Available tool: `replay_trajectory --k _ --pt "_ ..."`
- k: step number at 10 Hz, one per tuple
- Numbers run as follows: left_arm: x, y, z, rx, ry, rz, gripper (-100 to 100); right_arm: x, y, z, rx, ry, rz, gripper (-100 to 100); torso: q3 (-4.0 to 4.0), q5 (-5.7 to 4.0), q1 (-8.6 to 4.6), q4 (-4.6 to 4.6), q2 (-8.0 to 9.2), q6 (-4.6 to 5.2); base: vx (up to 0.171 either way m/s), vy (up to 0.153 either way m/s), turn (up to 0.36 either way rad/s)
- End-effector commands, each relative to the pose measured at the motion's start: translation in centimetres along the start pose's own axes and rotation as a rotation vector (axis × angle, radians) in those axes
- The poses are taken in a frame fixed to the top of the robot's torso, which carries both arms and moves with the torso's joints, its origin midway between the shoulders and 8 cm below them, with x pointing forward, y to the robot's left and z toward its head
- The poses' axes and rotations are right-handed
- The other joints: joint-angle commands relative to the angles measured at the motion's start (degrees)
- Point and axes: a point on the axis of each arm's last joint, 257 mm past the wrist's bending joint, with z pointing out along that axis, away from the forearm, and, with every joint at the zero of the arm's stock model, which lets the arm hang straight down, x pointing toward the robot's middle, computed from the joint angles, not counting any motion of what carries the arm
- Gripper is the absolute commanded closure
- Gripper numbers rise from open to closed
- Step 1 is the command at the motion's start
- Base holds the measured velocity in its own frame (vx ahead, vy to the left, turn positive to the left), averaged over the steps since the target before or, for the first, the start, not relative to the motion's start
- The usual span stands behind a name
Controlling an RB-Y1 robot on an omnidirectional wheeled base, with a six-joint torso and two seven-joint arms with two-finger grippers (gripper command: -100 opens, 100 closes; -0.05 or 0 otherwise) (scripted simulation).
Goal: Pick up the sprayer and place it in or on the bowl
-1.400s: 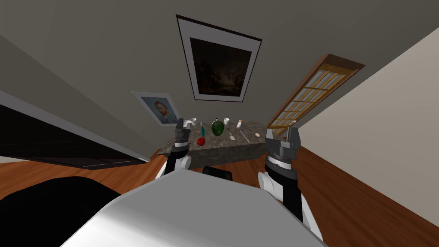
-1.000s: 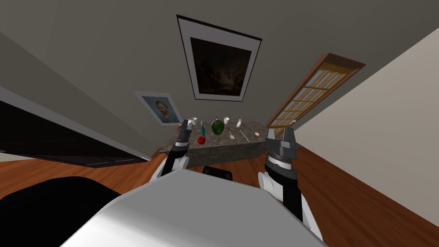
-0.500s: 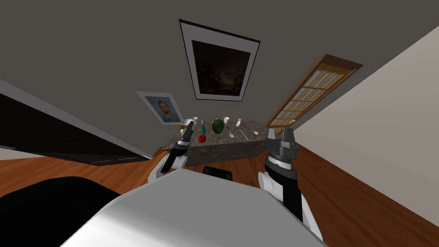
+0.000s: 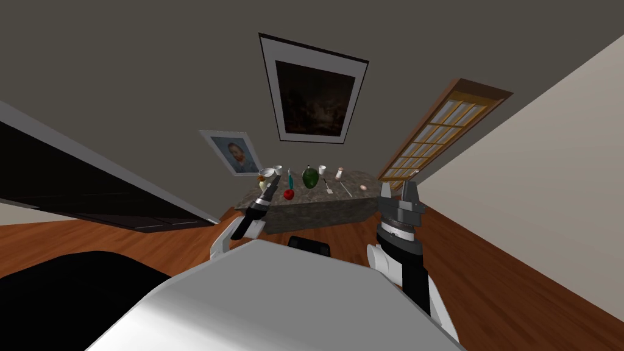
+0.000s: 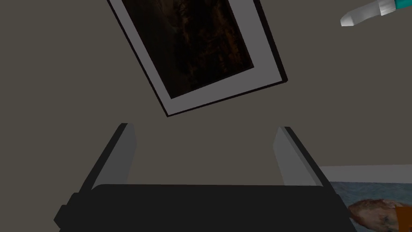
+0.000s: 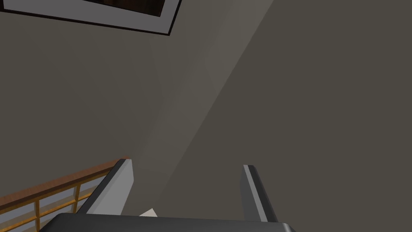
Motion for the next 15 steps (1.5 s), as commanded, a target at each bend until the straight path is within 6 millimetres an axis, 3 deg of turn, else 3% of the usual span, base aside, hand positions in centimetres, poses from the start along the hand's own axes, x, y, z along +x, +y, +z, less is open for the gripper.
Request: replay_trajectory --k 1,7,8,9,15 --pt "0.5 1.8 0.1 -0.041 0.031 0.042 -100 0.0 0.0 0.0 0.000 0.000 0.000 0 0.00 0.00 0.00 0.00 0.00 0.00 -0.047 -0.004 0.003" --pt "1.4 8.5 -0.3 -0.198 0.134 0.221 -100 0.0 0.0 0.0 0.000 0.000 0.000 0 -0.09 -0.03 -0.15 -0.03 -0.15 0.00 -0.026 -0.025 -0.009" --pt "1.4 8.5 -0.3 -0.198 0.134 0.221 -100 0.0 0.0 0.0 0.000 0.000 0.000 0 -0.11 -0.04 -0.17 -0.04 -0.19 0.00 0.005 -0.034 -0.005" --pt "1.3 9.8 -0.5 -0.226 0.150 0.256 -100 0.0 0.0 0.0 0.000 0.000 0.000 0 -0.13 -0.04 -0.15 -0.05 -0.23 0.00 0.013 -0.041 -0.020" --pt "-1.6 18.1 -2.3 -0.403 0.238 0.490 -100 0.0 0.0 0.0 0.000 0.000 0.000 0 -0.29 -0.10 -0.41 -0.11 -0.51 0.01 0.057 -0.095 -0.040"
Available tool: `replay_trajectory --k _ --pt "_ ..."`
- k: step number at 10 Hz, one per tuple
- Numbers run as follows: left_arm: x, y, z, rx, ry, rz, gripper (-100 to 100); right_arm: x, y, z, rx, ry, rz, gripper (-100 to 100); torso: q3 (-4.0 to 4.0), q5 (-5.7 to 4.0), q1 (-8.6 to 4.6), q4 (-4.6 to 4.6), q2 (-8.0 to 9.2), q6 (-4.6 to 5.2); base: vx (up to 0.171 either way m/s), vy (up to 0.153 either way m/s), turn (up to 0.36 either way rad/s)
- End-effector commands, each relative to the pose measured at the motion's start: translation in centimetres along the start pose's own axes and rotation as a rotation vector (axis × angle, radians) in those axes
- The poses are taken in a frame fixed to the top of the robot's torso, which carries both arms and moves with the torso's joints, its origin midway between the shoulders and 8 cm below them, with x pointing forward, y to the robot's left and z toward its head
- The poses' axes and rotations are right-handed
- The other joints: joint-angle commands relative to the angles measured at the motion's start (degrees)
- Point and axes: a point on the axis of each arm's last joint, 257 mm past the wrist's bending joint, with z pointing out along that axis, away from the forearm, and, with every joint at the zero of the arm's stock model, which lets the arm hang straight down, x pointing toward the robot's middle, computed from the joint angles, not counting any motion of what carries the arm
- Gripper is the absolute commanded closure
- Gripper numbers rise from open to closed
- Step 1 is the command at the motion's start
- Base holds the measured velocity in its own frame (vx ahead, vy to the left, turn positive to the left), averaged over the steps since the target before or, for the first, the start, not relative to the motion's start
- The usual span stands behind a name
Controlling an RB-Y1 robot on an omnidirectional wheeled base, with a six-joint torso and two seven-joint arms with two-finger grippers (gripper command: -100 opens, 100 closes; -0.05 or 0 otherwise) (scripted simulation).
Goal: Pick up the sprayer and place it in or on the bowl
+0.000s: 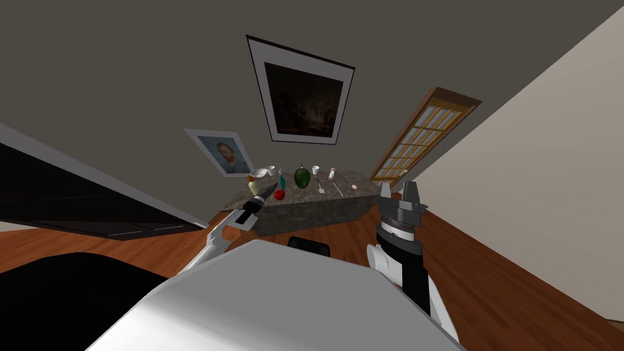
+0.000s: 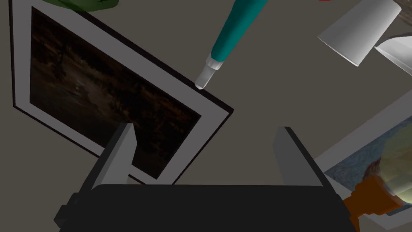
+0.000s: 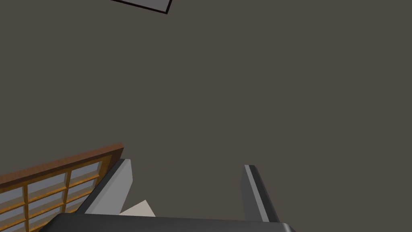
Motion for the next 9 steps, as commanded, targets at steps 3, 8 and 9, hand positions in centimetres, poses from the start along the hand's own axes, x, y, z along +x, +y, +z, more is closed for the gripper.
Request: replay_trajectory --k 3,8,9 --pt "-0.1 4.3 0.3 -0.088 0.034 0.104 -100 0.0 0.0 0.0 0.000 0.000 0.000 0 -0.05 -0.01 -0.03 -0.02 -0.09 0.01 0.086 -0.110 -0.038" --pt "-1.2 11.8 -0.1 -0.239 0.088 0.269 -100 0.0 0.0 0.0 0.000 0.000 0.000 0 -0.04 0.01 0.09 -0.01 -0.07 0.00 0.085 -0.088 -0.044" --pt "-1.5 13.0 -0.2 -0.265 0.096 0.296 -100 0.0 0.0 0.0 0.000 0.000 0.000 0 -0.08 0.02 0.12 -0.03 -0.13 0.00 0.104 -0.101 -0.042"
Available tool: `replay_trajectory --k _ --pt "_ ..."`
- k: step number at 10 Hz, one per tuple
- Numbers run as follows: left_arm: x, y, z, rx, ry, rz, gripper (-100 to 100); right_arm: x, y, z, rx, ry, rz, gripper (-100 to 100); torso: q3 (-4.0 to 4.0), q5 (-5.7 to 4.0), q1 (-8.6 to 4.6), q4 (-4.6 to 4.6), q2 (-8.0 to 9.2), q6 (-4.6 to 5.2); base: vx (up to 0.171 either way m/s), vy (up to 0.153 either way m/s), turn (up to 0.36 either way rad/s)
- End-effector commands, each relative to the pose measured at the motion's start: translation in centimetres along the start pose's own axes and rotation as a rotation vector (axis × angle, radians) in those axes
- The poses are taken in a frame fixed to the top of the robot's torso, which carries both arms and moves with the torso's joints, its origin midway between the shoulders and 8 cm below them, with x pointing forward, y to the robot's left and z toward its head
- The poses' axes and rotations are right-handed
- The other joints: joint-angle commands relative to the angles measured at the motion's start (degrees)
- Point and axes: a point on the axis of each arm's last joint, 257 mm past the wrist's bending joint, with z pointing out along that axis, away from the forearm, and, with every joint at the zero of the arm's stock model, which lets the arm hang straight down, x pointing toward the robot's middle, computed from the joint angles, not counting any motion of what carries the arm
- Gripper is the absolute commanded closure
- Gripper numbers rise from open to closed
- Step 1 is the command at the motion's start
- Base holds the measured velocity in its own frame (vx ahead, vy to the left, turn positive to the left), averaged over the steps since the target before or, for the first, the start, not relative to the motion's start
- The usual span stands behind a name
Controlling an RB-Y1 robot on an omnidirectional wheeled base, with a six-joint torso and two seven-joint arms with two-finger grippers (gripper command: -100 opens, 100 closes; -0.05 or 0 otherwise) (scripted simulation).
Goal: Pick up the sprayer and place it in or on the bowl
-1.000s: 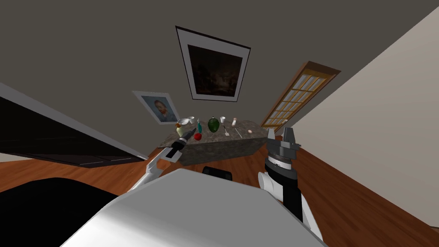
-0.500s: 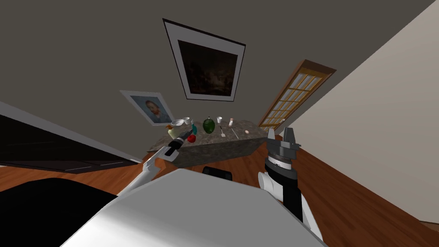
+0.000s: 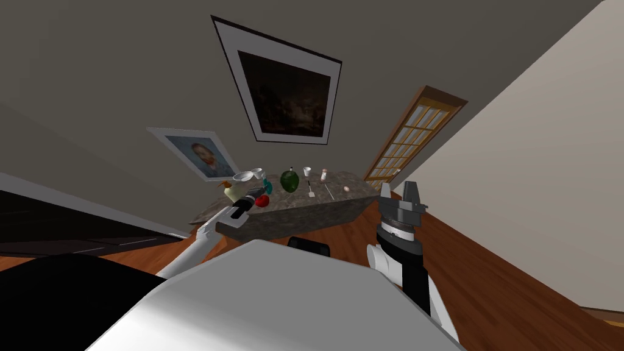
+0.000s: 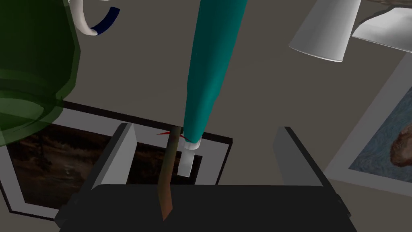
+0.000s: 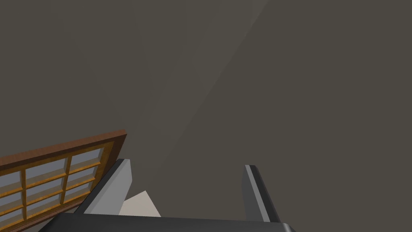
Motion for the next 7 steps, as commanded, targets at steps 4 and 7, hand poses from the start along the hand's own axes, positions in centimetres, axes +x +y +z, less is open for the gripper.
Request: replay_trajectory --k 4,7 --pt "0.5 5.7 0.4 -0.118 0.055 0.117 -100 0.0 0.0 0.0 0.000 0.000 0.000 0 0.10 0.00 0.01 0.04 0.17 0.00 0.068 -0.095 -0.037" --pt "-0.4 4.8 1.7 -0.082 0.030 0.109 -100 0.0 0.0 0.0 0.000 0.000 0.000 0 0.22 0.06 0.30 0.08 0.38 -0.02 0.003 -0.022 -0.007"
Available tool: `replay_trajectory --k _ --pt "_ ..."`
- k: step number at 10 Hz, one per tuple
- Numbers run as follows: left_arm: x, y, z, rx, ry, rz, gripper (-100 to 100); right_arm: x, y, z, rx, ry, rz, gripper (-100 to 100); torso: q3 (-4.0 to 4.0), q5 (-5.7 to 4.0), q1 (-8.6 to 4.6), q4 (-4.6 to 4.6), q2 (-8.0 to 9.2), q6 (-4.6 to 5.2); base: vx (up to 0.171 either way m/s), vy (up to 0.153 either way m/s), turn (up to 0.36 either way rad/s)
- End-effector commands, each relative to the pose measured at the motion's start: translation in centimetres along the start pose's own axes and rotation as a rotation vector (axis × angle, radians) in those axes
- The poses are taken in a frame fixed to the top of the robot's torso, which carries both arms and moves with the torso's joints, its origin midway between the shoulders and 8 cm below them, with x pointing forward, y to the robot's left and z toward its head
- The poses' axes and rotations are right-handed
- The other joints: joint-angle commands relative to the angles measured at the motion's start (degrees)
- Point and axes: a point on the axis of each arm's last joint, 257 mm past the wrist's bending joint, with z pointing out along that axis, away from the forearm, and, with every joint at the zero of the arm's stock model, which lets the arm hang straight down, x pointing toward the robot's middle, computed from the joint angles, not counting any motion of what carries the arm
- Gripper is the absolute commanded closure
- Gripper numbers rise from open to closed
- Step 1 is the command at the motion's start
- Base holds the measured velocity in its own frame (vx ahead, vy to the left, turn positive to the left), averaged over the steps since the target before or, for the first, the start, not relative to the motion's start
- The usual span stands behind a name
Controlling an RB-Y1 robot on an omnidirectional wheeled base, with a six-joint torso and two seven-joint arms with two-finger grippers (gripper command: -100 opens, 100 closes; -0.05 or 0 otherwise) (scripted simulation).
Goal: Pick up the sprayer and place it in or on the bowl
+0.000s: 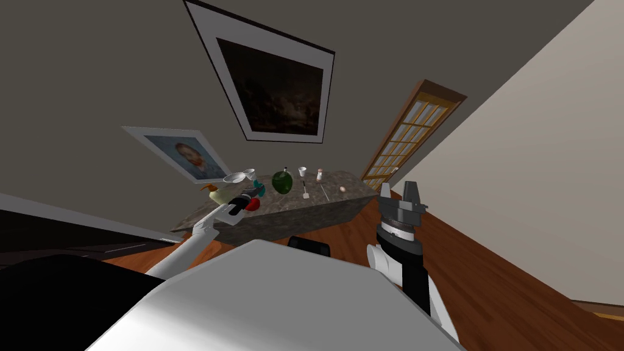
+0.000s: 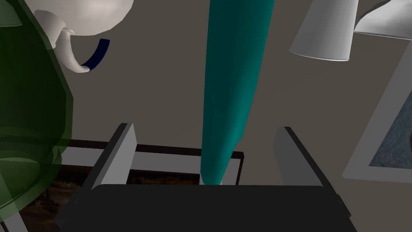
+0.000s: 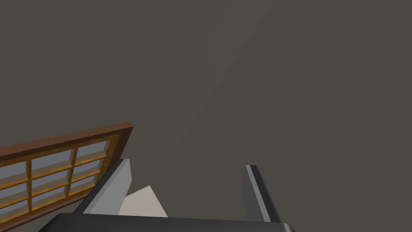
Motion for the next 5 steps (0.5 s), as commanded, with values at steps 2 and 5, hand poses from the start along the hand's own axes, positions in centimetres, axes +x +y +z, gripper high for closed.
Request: replay_trajectory --k 2,5 --pt "0.6 0.7 0.8 -0.009 0.009 0.001 -100 0.0 0.0 0.0 0.000 0.000 0.000 0 0.05 0.00 0.00 0.02 0.08 -0.02 -0.037 -0.018 -0.006" --pt "0.7 1.1 2.4 -0.010 0.010 0.003 -100 0.0 0.0 0.0 0.000 0.000 0.000 0 0.09 0.00 0.02 0.04 0.14 -0.02 -0.041 -0.015 -0.010"
